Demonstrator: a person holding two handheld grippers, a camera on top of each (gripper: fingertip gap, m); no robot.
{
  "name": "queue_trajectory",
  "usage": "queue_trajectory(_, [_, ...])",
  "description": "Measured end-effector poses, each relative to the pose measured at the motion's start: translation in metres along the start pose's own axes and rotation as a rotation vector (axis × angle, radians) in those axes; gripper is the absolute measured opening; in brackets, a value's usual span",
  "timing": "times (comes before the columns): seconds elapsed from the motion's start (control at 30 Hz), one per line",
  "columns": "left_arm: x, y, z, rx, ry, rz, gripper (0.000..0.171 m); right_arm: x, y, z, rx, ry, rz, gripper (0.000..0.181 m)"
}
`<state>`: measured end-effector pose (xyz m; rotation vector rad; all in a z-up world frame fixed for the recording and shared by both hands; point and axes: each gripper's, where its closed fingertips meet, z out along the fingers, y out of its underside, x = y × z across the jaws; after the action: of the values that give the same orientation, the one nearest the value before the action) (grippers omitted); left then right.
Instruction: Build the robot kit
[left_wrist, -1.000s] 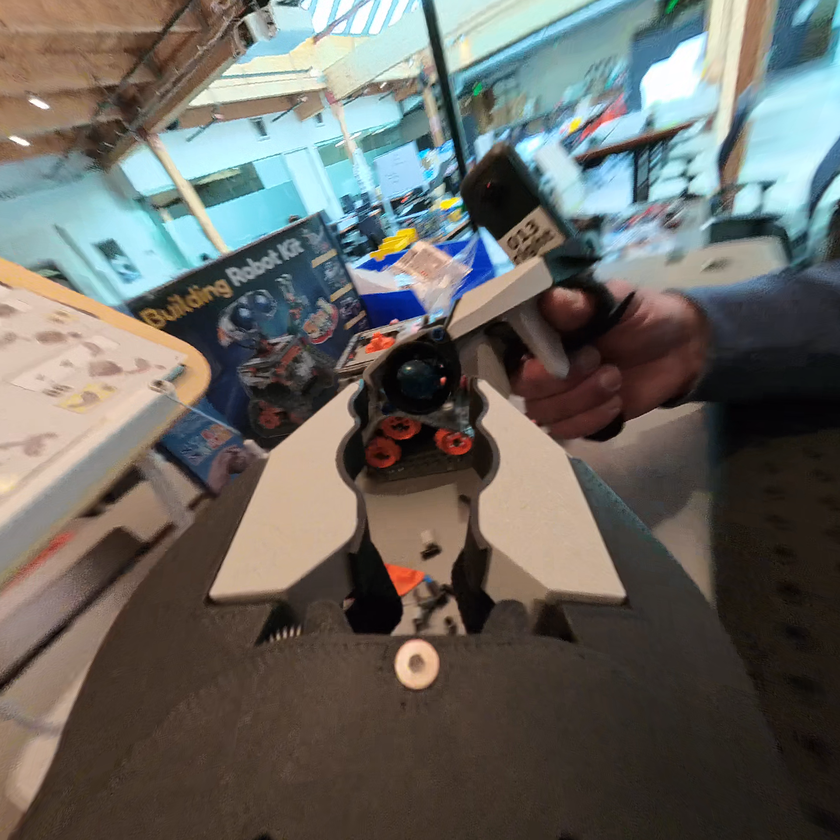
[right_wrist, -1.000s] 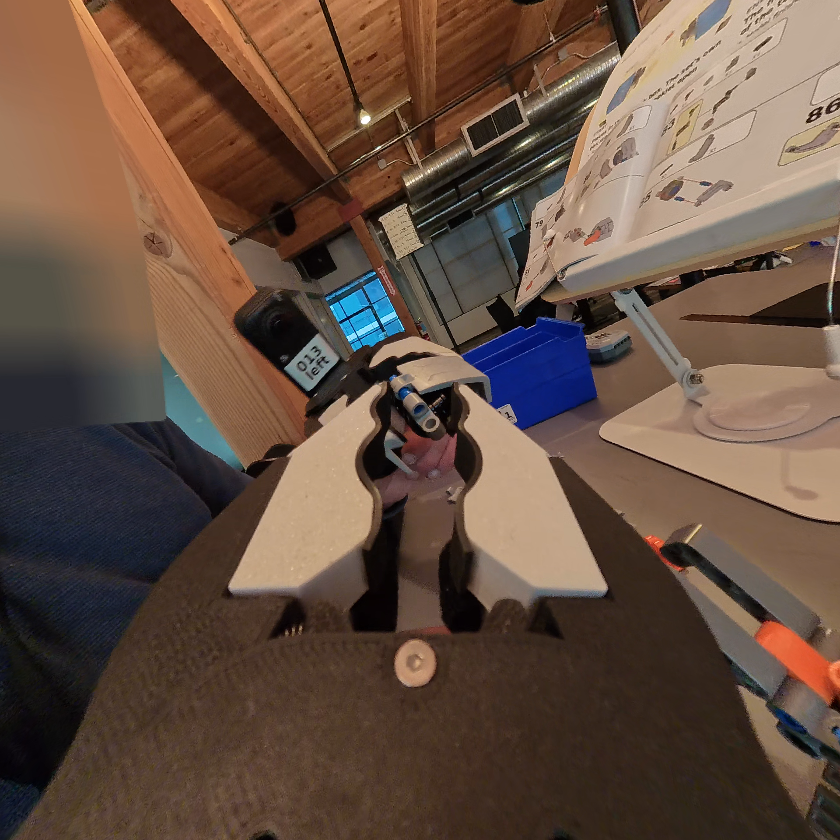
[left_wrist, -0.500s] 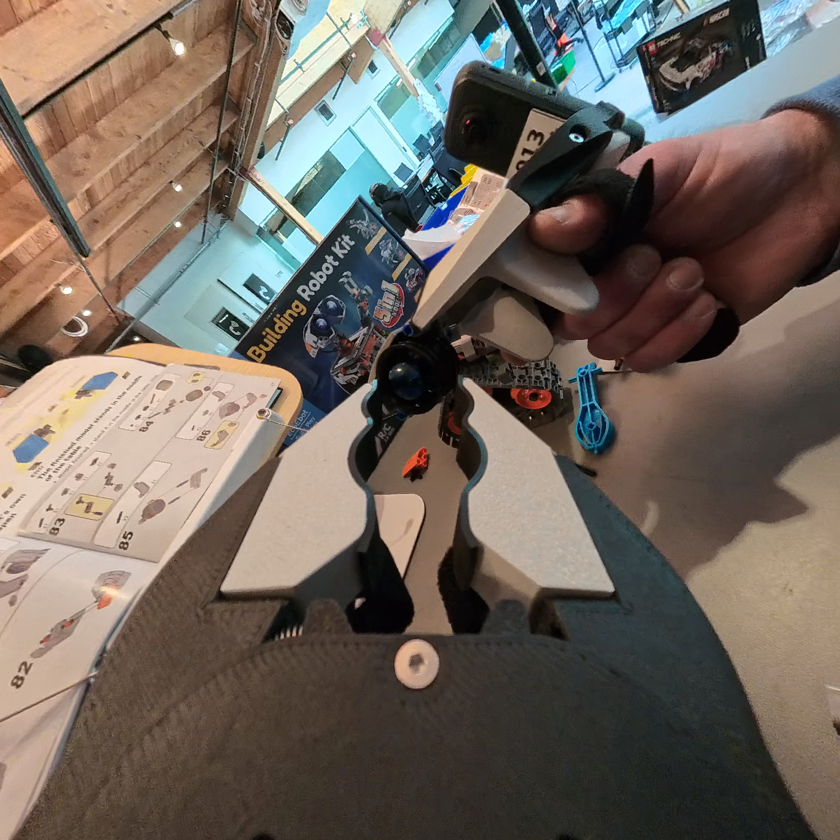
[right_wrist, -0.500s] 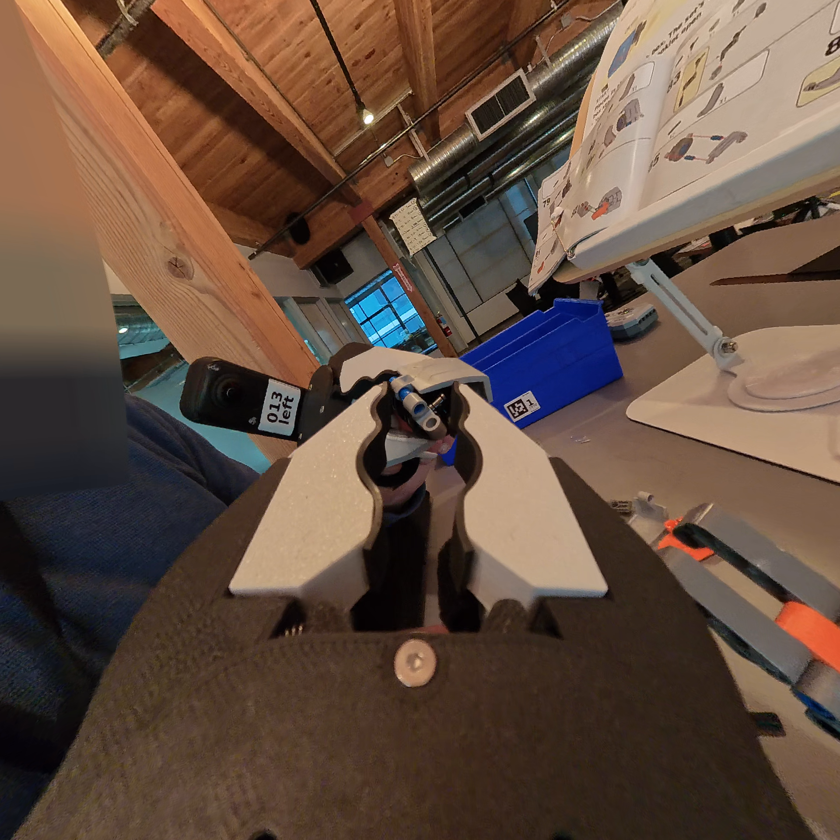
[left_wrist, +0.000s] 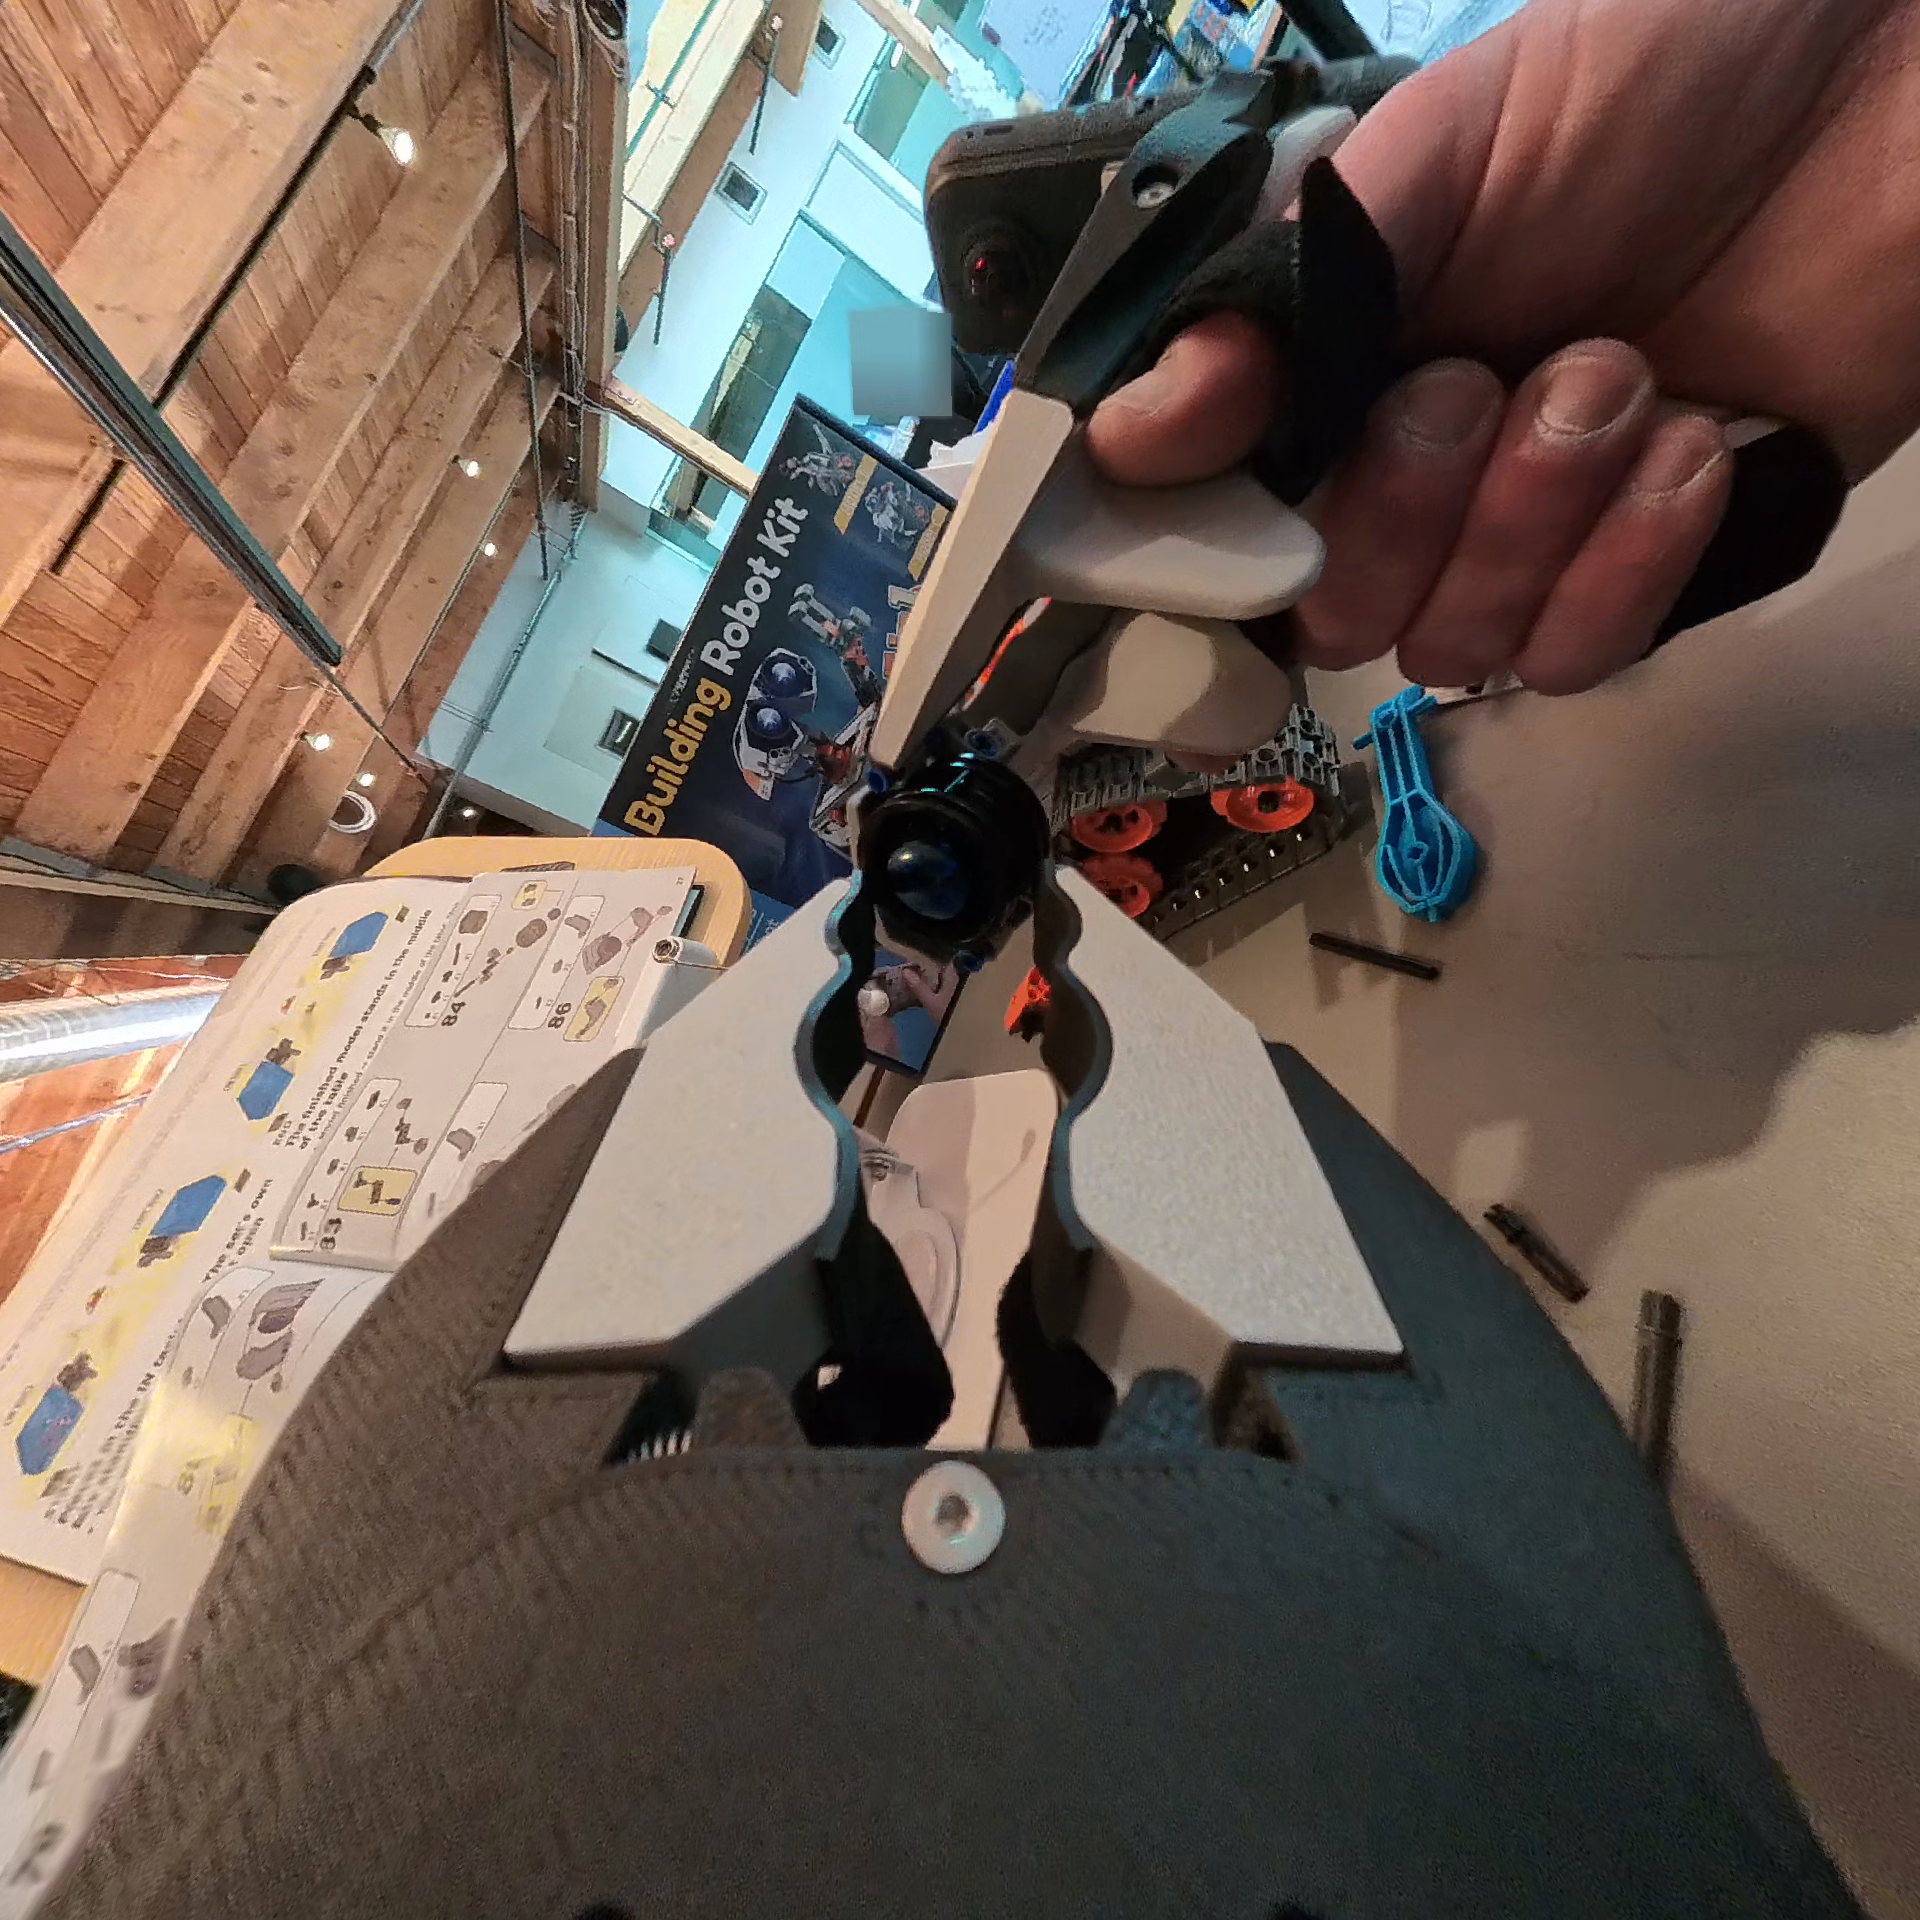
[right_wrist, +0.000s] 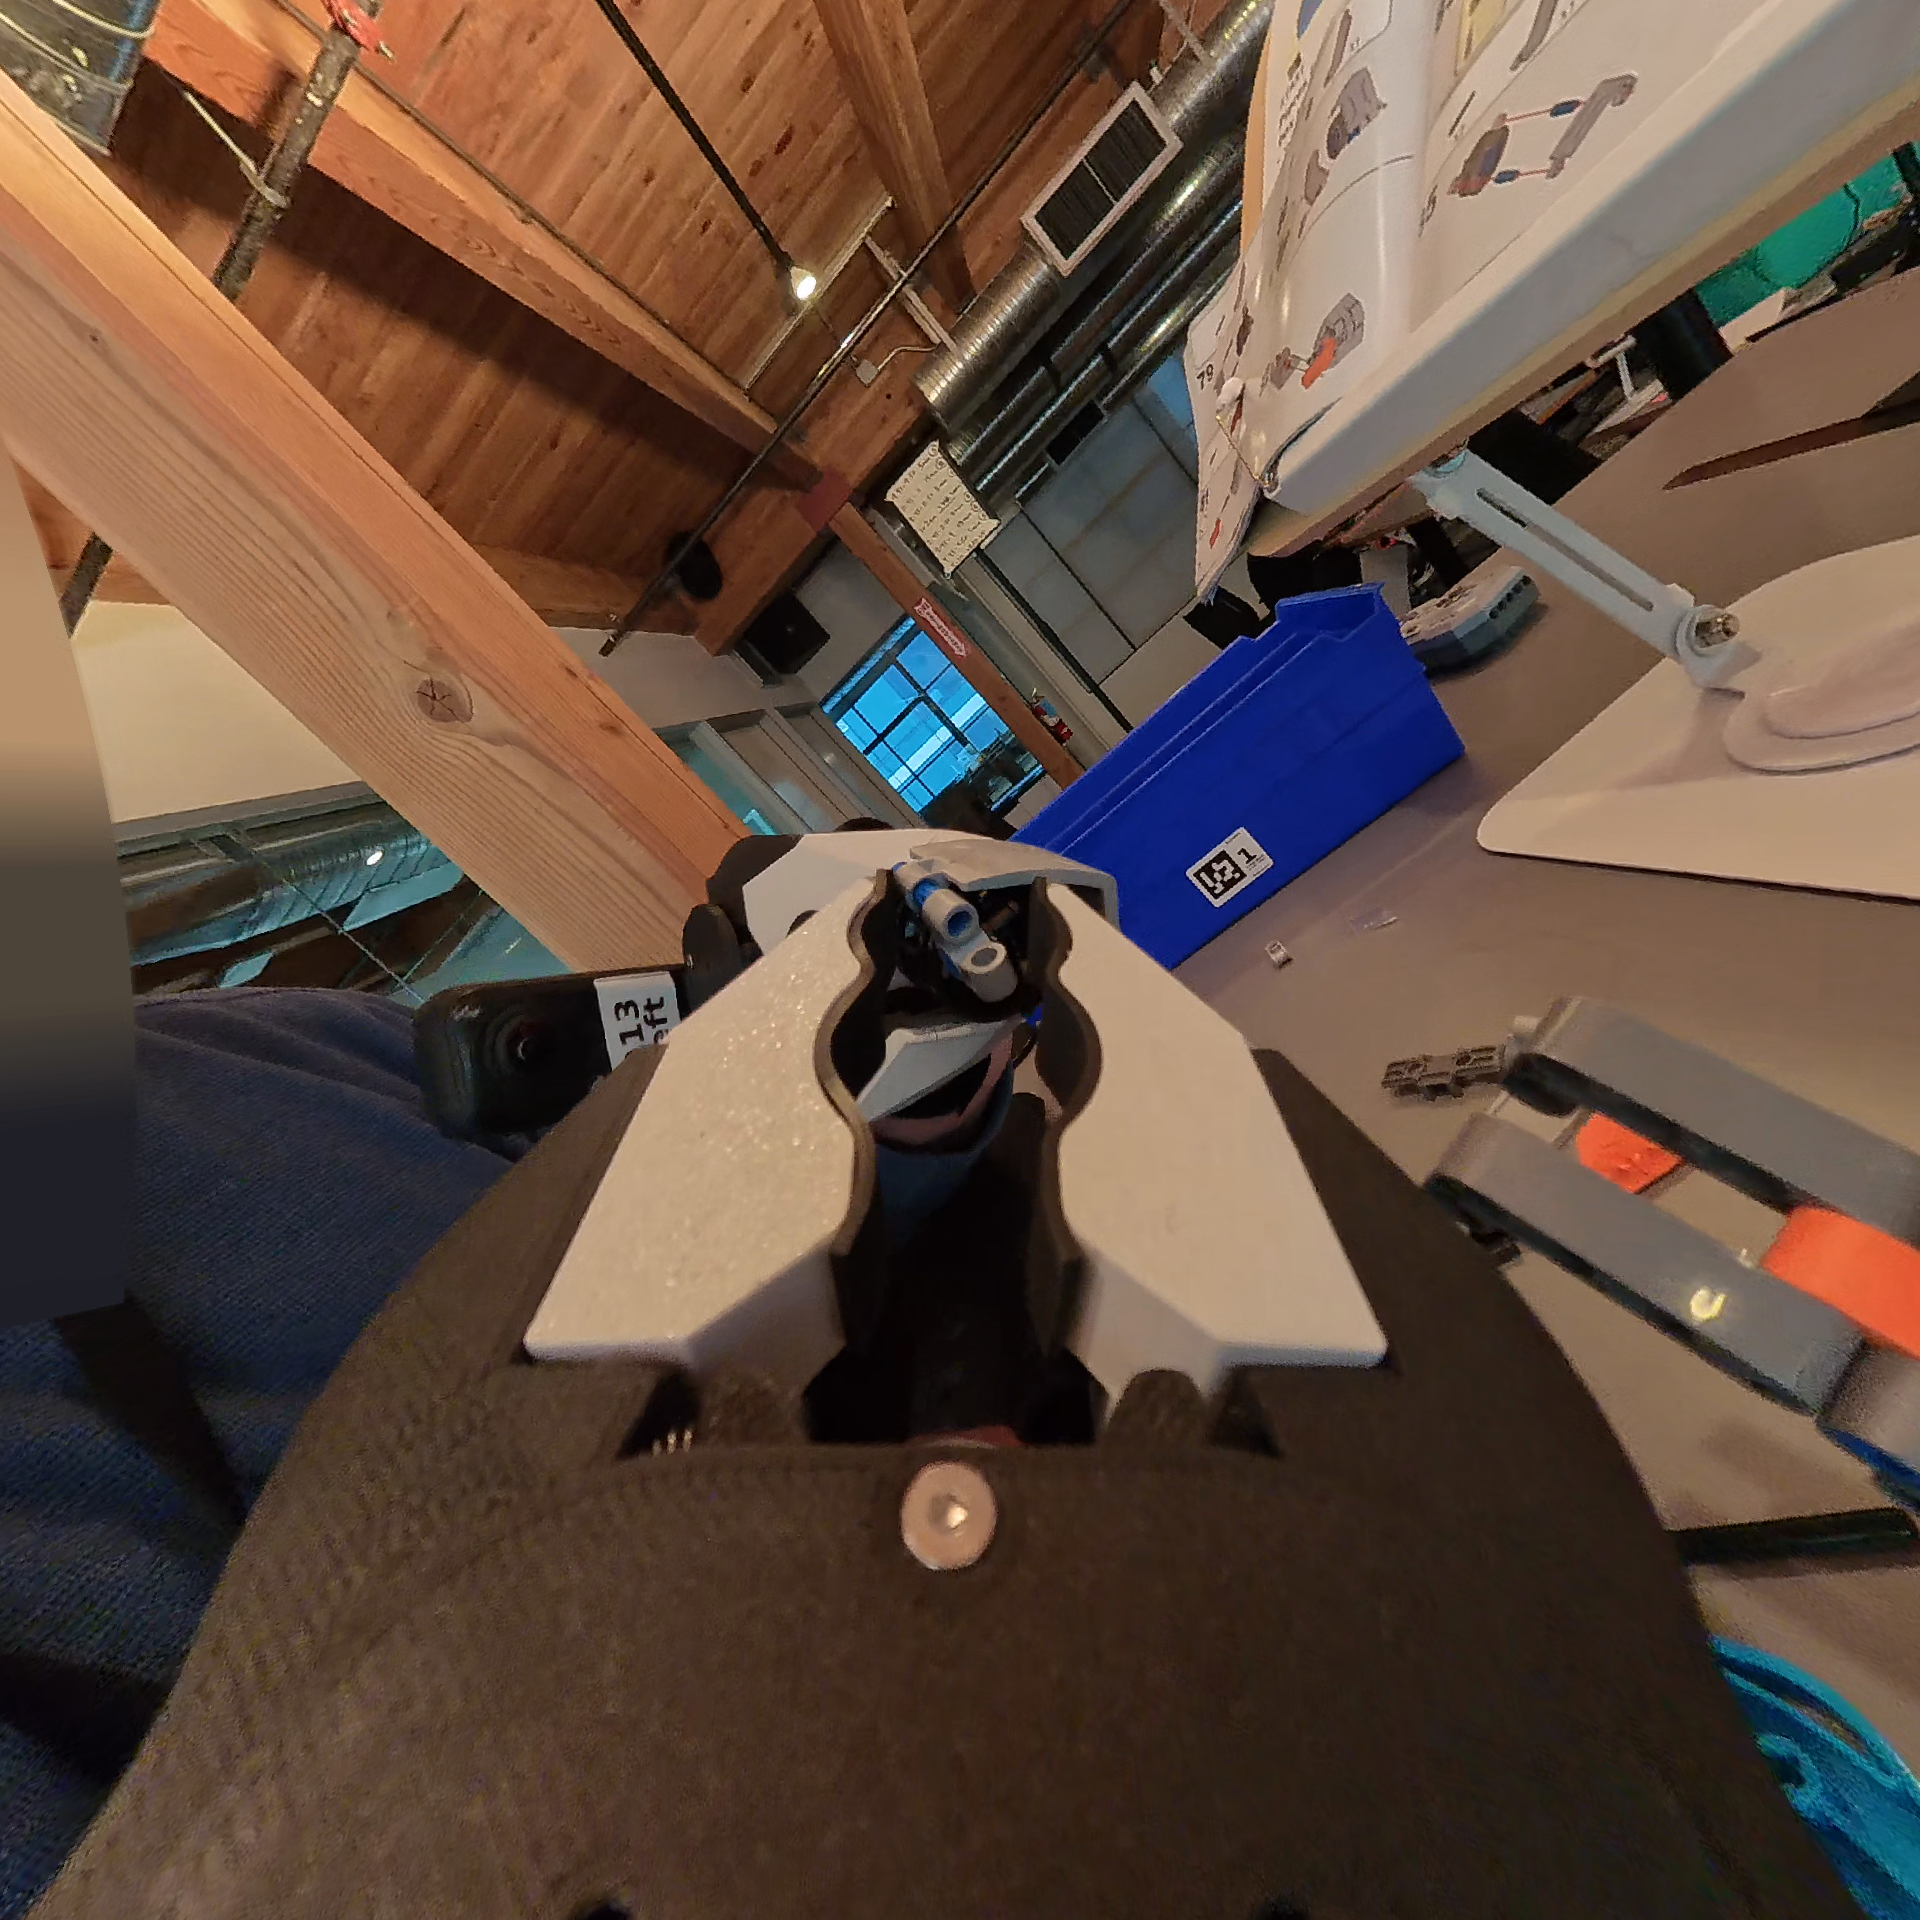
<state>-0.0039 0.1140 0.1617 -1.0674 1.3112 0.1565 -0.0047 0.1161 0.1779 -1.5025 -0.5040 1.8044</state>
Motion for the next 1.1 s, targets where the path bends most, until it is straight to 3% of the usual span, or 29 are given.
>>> queue_trajectory(0.23, [0.005,0.007,0.004,-0.034,0.004,0.056,0.027,0.01,0.003,-0.001,0.003,0.044,0.036,0.021])
queue_trajectory(0.5, [0.01,0.021,0.015,-0.124,0.018,0.065,0.028,0.025,0.005,-0.002,-0.039,0.199,-0.091,0.022])
queue_trajectory(0.63, [0.003,0.021,0.016,-0.103,0.009,-0.033,0.029,0.023,-0.001,0.0,0.012,0.197,-0.083,0.022])
queue_trajectory(0.73, [0.004,0.017,0.013,-0.067,0.016,-0.058,0.015,0.029,-0.01,-0.007,0.06,0.219,-0.066,0.022])
queue_trajectory(0.93, [0.002,0.015,0.019,-0.057,0.029,-0.139,0.015,0.028,-0.009,-0.008,0.044,0.22,-0.086,0.022])
queue_trajectory(1.1, [0.006,0.018,0.019,-0.082,0.03,-0.034,0.015,0.031,-0.004,-0.008,0.007,0.247,-0.106,0.022])
